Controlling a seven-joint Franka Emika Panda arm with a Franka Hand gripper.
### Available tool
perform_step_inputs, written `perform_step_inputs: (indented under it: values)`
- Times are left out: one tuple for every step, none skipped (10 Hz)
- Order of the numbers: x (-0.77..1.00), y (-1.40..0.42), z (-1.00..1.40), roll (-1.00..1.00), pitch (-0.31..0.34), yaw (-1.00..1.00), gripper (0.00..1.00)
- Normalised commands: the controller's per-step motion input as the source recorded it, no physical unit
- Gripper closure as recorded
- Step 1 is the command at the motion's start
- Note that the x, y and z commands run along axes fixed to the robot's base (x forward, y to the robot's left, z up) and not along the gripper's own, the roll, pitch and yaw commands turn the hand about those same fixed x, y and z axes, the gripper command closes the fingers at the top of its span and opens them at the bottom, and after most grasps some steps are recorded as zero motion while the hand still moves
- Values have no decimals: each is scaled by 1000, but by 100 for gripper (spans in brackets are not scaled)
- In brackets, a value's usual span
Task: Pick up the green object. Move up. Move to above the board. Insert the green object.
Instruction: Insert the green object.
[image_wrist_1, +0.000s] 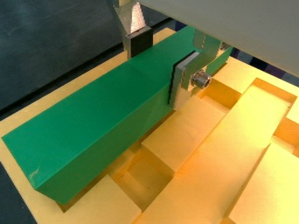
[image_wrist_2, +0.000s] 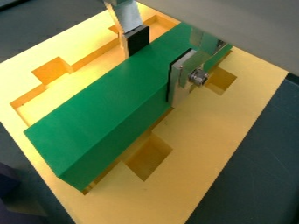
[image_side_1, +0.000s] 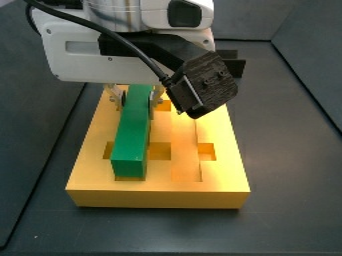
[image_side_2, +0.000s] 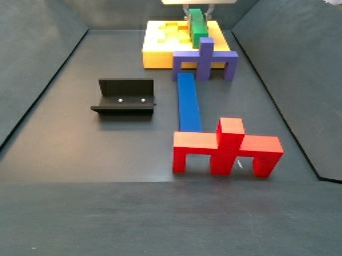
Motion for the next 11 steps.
perform_step_inputs:
  values:
    - [26,0,-149,73,0,40,100]
    - [77,0,-189,104,0,137,100]
    - [103,-26,-177,99,0,134,100]
    - [66,-63,-186,83,0,71,100]
    - [106,-106,-160,91,0,51,100]
    - [169,-117,-157,81,0,17,100]
    - [129,-106,-186,54,0,3,100]
    - [111,-106,-191,34,-11,0,100]
    - [17,0,-220,0,-36,0,100]
    - [0,0,0,-9,0,0,100]
    - [0,0,0,0,0,0,100]
